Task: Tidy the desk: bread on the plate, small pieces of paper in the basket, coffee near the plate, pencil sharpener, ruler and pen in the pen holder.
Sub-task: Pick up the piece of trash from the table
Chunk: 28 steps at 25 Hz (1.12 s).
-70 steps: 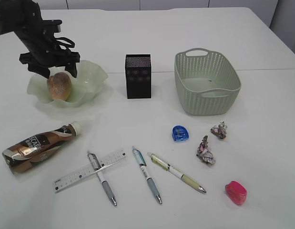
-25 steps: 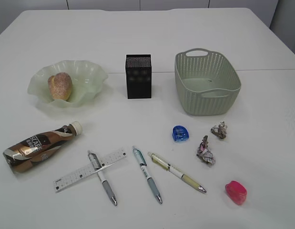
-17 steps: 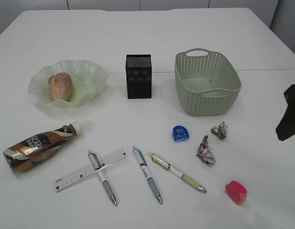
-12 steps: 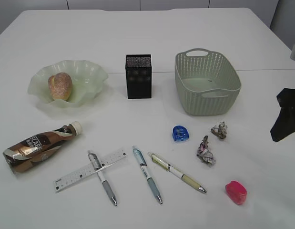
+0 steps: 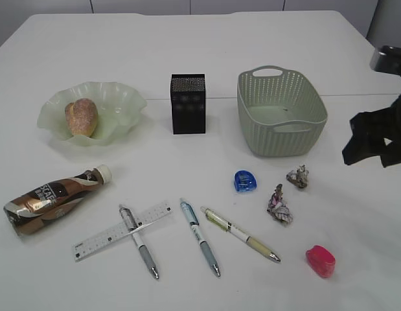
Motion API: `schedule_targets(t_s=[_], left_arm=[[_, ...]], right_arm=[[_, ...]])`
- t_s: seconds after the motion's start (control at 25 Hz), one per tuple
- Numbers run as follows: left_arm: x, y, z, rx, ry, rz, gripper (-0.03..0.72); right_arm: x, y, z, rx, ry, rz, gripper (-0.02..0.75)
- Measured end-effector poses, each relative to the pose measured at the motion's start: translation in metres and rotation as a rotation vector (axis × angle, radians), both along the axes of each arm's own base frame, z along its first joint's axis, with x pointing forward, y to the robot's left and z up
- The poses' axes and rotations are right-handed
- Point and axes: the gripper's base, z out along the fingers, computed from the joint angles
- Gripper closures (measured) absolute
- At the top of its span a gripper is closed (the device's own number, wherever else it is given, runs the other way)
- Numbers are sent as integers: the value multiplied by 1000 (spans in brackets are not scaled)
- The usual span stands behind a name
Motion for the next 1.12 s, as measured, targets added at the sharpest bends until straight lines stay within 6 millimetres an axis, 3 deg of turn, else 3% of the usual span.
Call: schedule_targets(t_s=[0.28, 0.56, 0.8, 1.12], left_arm=[[0, 0, 0, -5, 0, 1, 129], [0, -2, 0, -27, 2, -8, 129], [0, -5, 0, -60, 6, -31, 129], [-1, -10, -1, -111, 12, -60, 129]], right_arm=[[21, 33, -22, -18, -66, 36, 216], [37, 31, -62, -89, -18, 29, 216], [54, 36, -74, -98, -120, 23, 230], [77, 47, -88, -103, -117, 46, 249]])
